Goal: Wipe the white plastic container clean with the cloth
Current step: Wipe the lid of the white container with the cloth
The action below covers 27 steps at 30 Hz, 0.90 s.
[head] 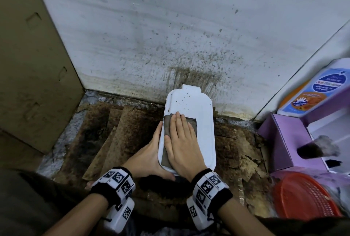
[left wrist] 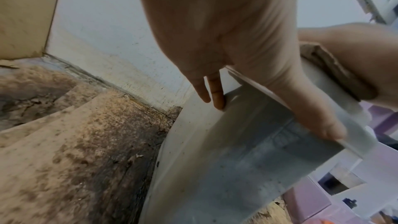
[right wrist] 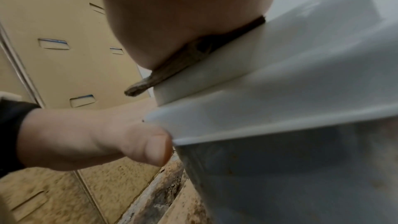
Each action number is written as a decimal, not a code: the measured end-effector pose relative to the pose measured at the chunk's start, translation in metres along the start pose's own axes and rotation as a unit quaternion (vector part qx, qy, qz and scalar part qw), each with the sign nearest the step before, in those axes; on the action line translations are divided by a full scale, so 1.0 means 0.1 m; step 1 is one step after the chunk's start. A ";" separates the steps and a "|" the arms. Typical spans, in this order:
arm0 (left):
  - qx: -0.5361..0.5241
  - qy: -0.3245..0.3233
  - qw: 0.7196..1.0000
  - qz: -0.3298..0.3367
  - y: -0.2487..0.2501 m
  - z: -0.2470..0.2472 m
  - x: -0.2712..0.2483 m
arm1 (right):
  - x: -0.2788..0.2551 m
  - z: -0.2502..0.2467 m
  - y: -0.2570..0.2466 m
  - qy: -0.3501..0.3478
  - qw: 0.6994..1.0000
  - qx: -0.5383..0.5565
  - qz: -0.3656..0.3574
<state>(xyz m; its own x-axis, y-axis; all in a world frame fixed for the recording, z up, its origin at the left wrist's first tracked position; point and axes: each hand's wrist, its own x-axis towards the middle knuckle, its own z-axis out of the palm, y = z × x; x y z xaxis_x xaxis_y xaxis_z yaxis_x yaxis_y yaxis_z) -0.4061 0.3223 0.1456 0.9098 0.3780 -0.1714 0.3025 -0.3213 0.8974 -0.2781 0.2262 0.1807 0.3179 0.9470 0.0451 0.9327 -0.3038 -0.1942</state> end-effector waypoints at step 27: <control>0.381 0.187 0.905 0.014 0.68 0.51 0.11 | -0.34 0.01 0.76 0.050 0.926 0.343 0.147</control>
<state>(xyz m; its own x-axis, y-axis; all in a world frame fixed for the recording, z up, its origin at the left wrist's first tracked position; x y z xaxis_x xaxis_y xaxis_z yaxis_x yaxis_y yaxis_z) -0.3613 0.2601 0.1839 0.8031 0.5825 0.1252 0.5188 -0.7870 0.3340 -0.2180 0.1709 0.1638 0.5874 0.8089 -0.0248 0.4860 -0.3770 -0.7885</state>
